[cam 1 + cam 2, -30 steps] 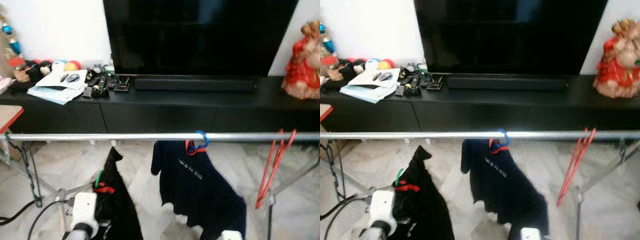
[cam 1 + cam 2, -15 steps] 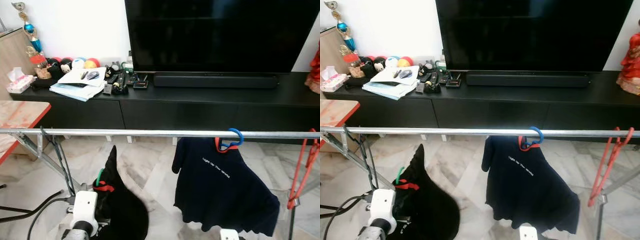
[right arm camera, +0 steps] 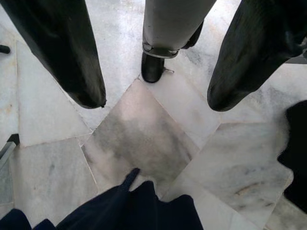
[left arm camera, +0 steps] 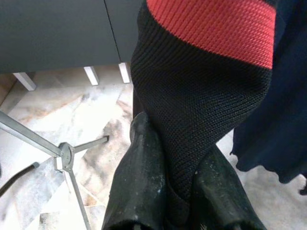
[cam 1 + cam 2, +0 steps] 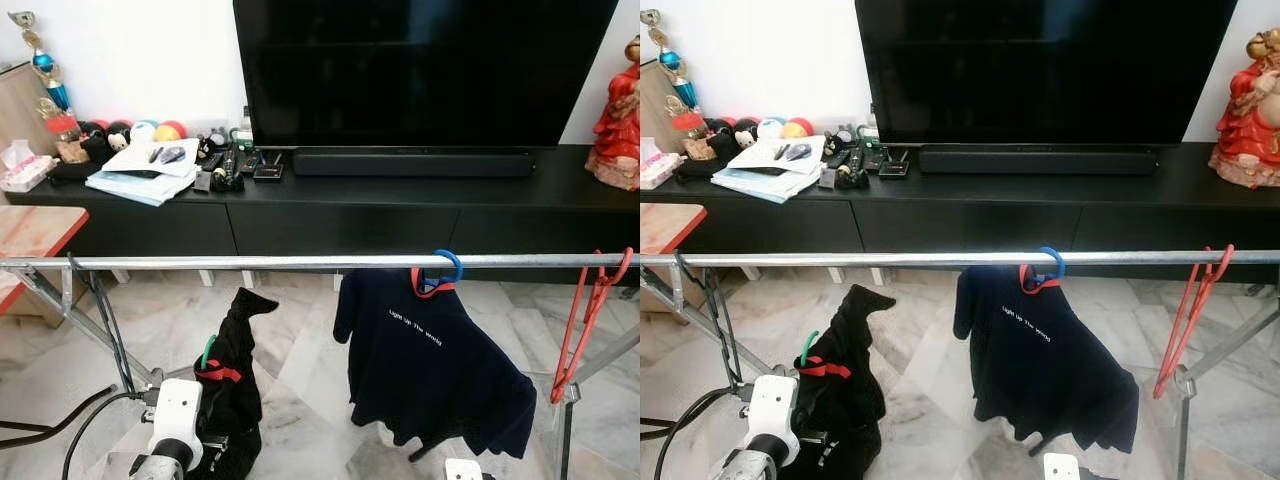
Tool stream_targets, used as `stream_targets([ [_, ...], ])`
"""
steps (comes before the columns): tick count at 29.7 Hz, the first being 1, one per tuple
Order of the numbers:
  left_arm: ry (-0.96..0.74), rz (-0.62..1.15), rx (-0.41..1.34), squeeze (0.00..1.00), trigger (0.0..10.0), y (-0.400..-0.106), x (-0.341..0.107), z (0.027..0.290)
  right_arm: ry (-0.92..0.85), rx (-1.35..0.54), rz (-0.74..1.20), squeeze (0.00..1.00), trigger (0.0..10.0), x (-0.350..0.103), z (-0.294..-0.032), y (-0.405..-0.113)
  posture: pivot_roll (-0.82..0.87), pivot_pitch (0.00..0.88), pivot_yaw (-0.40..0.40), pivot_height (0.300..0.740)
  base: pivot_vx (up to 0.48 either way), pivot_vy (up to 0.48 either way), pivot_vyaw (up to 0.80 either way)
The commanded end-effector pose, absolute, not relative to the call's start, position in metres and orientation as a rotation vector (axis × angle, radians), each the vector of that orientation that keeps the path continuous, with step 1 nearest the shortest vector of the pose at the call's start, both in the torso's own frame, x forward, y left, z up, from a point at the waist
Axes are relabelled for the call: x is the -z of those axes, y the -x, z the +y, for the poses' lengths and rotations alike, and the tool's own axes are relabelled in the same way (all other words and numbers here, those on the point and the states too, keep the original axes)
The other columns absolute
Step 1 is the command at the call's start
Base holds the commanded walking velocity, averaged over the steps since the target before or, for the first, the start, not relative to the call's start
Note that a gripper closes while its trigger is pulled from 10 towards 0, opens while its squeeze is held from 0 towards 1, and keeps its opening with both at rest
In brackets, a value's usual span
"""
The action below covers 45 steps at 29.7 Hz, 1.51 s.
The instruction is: Hang hanger
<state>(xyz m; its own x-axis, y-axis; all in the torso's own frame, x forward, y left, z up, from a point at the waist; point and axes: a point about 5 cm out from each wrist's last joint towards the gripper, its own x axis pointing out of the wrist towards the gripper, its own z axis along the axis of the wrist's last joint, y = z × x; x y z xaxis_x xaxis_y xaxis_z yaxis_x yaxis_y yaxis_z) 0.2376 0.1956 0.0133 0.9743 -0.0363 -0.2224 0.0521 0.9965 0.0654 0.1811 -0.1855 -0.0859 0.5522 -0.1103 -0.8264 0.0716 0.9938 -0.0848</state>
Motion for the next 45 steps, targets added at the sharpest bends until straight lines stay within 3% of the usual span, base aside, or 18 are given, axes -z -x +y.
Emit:
stream_targets([
  [1,-0.066,0.195,0.052,0.00,10.0,-0.2398,-0.0191,0.1950,0.025,0.115,0.992,0.00,10.0,0.0863,-0.1836,-0.1812,0.06,0.021,0.064,0.740,0.000,0.000,0.00],
  [10,-0.060,0.198,0.060,0.00,10.0,-0.2391,-0.0193,0.1944,0.021,0.117,0.996,0.00,10.0,0.0863,-0.1845,-0.1813,0.05,0.023,0.066,0.740,0.000,0.000,-0.64],
  [45,-0.057,0.200,0.067,0.00,10.0,-0.2383,-0.0197,0.1919,0.022,0.125,0.972,0.00,10.0,0.0815,-0.1911,-0.1895,0.06,0.019,0.067,0.740,-0.282,0.000,0.00],
])
